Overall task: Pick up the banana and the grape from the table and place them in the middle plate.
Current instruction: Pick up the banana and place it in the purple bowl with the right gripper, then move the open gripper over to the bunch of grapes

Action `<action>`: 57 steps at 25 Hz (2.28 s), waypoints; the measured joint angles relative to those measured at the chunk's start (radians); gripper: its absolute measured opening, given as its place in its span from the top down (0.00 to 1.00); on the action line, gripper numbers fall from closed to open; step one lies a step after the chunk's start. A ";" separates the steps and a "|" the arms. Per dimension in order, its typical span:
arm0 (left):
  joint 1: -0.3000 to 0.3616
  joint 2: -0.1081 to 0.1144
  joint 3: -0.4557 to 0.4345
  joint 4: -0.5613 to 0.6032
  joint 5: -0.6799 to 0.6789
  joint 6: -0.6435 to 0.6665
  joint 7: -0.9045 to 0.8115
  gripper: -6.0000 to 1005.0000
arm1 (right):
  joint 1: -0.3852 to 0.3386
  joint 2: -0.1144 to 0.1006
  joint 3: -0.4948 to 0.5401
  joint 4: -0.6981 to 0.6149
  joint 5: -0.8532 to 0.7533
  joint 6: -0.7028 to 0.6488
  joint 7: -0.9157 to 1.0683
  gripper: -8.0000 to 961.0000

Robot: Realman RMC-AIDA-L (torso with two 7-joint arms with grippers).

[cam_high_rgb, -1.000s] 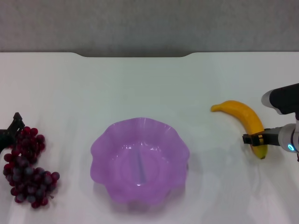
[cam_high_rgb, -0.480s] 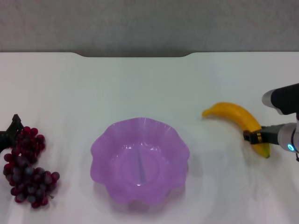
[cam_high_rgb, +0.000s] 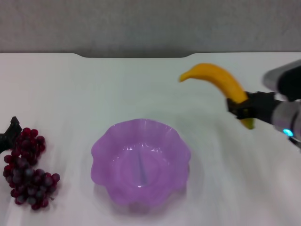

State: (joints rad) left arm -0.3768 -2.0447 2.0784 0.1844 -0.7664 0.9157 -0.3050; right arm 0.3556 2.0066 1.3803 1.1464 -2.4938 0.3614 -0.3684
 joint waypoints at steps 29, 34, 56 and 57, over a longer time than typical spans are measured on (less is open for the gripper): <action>-0.014 -0.002 0.000 0.004 0.001 -0.002 -0.002 0.12 | 0.238 0.008 -0.427 -0.080 0.082 0.026 0.094 0.41; -0.015 -0.002 0.000 0.003 0.001 -0.002 -0.002 0.12 | 0.224 0.007 -0.444 -0.100 0.082 -0.026 0.090 0.40; -0.015 -0.003 0.000 0.004 0.002 -0.001 -0.002 0.12 | 0.224 0.005 -0.525 -0.129 0.070 -0.181 0.085 0.16; -0.014 -0.003 0.000 0.002 0.001 -0.001 -0.002 0.12 | 0.219 0.003 -0.521 -0.125 0.069 -0.201 0.084 0.14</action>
State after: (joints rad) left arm -0.3903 -2.0479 2.0785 0.1869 -0.7649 0.9143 -0.3068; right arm 0.5748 2.0098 0.8591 1.0211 -2.4243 0.1604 -0.2847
